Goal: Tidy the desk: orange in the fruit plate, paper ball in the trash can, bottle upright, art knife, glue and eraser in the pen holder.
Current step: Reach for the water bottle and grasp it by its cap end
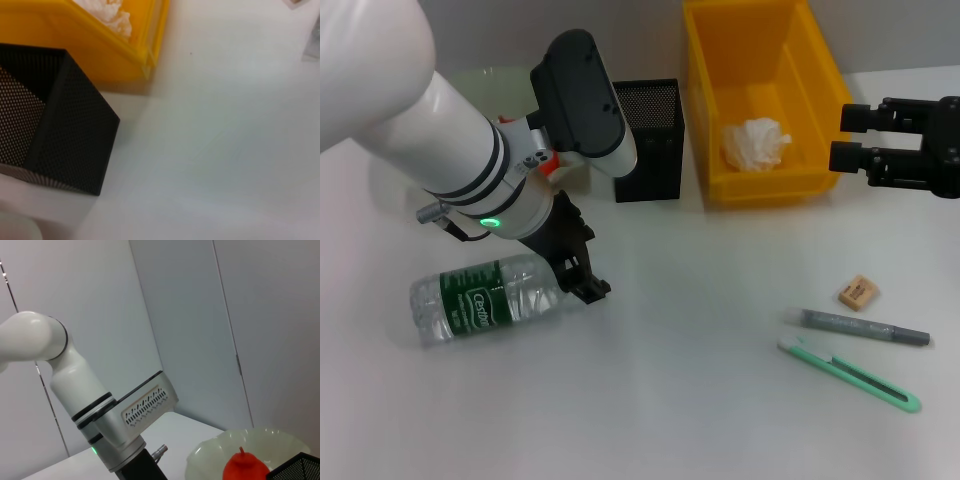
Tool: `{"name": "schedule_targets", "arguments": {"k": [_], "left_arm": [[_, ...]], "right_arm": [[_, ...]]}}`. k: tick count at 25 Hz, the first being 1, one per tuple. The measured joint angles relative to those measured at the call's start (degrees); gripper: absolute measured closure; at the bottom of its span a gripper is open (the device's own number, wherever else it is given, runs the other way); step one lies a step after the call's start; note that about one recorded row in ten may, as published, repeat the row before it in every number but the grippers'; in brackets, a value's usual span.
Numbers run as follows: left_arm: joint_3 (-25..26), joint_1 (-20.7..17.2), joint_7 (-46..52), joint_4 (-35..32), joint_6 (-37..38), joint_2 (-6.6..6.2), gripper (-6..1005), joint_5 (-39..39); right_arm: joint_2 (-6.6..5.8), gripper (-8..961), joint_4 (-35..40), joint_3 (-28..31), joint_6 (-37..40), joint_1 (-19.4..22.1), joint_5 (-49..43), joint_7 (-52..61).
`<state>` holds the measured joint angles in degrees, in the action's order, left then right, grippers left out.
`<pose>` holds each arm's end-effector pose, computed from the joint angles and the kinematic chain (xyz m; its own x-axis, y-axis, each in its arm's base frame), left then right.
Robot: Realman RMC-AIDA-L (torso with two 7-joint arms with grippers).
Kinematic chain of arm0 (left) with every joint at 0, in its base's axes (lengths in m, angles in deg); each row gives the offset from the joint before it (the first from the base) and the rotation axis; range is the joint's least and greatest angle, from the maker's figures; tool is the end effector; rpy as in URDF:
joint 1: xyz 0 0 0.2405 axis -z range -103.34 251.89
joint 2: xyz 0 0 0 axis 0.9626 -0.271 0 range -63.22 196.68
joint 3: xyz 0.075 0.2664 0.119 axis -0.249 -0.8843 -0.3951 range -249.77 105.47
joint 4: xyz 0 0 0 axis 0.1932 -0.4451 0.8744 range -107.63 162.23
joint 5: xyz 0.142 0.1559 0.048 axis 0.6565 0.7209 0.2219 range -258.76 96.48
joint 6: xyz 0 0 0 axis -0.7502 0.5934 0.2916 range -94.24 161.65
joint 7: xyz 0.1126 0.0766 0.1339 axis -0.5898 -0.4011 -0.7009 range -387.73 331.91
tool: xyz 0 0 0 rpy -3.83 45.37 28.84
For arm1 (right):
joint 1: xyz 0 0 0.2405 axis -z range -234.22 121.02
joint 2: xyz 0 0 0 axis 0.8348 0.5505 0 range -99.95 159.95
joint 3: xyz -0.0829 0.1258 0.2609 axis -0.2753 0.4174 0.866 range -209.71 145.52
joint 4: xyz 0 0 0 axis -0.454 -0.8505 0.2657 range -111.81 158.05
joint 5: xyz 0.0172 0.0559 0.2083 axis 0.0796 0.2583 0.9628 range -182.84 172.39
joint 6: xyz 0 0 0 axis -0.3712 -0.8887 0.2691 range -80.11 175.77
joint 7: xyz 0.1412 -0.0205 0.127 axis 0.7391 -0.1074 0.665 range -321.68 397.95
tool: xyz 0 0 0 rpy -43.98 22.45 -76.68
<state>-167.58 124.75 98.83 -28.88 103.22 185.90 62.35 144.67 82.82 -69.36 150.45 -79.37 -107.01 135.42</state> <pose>-0.1726 0.4361 -0.1467 0.9043 0.1165 -0.4106 0.0059 -0.9653 -0.2609 0.2645 0.3550 0.0590 0.7276 -0.2828 -0.6251 -0.4843 -0.8571 -0.1759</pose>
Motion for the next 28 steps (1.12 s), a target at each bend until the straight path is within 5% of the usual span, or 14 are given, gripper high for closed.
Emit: {"name": "schedule_targets", "arguments": {"k": [28], "left_arm": [[-6.1,-0.3,4.9,1.1,-4.5,0.01,290,2.5]], "right_arm": [[0.48,300,-0.1,0.0,0.0,-0.1,0.0,0.2]]}}
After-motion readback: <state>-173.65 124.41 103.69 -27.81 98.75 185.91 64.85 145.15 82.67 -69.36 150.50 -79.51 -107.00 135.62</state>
